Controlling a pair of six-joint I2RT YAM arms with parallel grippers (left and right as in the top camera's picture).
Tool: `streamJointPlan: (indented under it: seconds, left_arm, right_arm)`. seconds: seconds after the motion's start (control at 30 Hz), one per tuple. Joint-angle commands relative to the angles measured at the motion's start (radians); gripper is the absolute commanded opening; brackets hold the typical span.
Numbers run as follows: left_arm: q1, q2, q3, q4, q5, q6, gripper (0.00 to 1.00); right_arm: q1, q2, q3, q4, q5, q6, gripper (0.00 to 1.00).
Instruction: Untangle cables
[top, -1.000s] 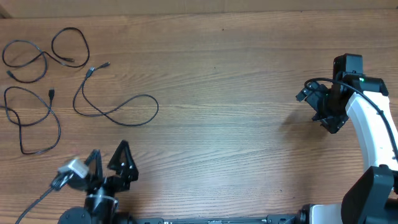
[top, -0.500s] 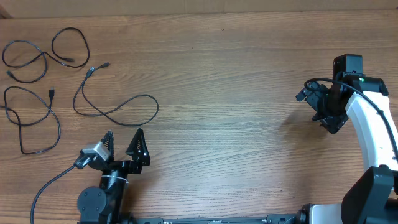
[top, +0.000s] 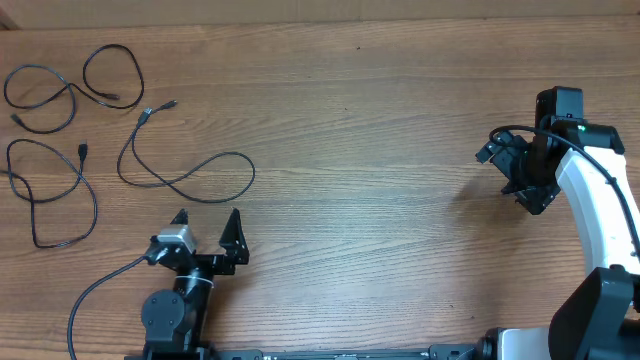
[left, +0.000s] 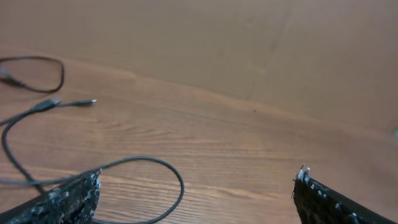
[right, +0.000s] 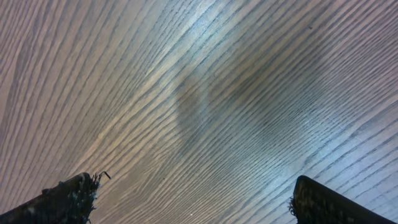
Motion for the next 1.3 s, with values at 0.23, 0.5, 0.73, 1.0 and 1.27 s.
streamJointPlan:
  seconds: [0.23, 0.5, 0.73, 1.0, 1.27]
  left_arm:
    - [-0.018, -0.008, -0.007, 0.001, 0.034, 0.196, 0.99]
    - [-0.017, -0.008, -0.007, 0.002, 0.004, 0.196, 0.99]
    - [-0.017, -0.008, -0.007, 0.002, 0.004, 0.196, 0.99]
    - [-0.017, -0.008, -0.007, 0.002, 0.004, 0.196, 0.99]
    - [-0.017, -0.008, -0.007, 0.002, 0.004, 0.196, 0.99]
  right_arm:
    - [0.0, -0.005, 0.014, 0.003, 0.0, -0.002, 1.0]
    - [0.0, -0.005, 0.014, 0.003, 0.0, -0.002, 1.0]
    - [0.0, -0.005, 0.014, 0.003, 0.0, -0.002, 1.0]
    - [0.0, -0.005, 0.014, 0.003, 0.0, -0.002, 1.0]
    - [0.0, -0.005, 0.014, 0.003, 0.0, -0.002, 1.0]
